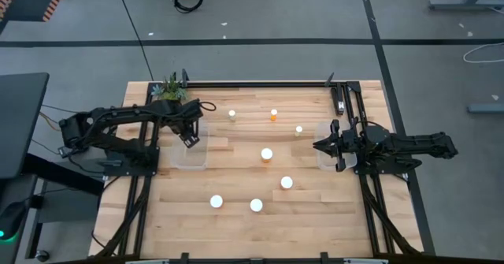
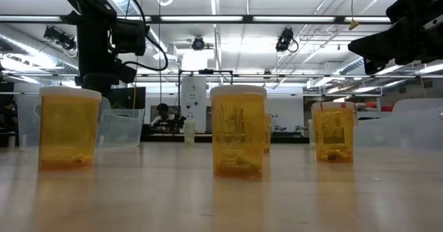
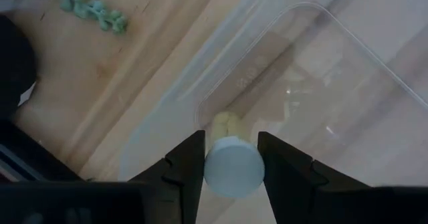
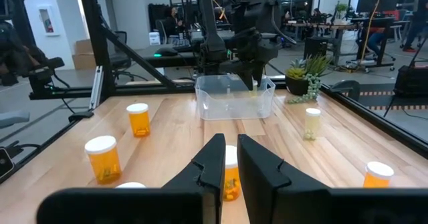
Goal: Pick and place medicine bottles into bin by pill shape (circle, oval)
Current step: Put the small yellow pill bottle into the left transparent bin
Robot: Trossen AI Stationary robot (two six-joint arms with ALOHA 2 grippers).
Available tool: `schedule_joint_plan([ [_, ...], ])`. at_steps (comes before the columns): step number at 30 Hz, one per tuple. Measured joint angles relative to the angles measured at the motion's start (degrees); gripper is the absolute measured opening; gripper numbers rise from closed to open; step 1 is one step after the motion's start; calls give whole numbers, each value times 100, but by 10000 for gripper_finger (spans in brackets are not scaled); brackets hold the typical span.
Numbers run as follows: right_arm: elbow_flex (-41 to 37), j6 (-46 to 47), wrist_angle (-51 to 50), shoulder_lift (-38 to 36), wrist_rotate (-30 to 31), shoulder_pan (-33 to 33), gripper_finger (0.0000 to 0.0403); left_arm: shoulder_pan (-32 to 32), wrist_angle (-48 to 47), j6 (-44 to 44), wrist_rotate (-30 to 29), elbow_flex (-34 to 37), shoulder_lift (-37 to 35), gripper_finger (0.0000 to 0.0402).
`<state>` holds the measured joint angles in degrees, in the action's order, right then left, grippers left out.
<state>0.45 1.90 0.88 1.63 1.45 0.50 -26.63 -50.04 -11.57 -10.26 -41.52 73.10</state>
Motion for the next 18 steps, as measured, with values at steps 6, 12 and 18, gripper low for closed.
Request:
schedule_joint_plan([
  [6,0,1,1,0,0,-1,46,0,-4,-62,2,0,0,146],
  [12,0,1,3,0,0,1,46,0,-7,-105,2,0,0,168],
  [18,0,1,5,0,0,1,46,0,-9,-122,2,0,0,191],
])
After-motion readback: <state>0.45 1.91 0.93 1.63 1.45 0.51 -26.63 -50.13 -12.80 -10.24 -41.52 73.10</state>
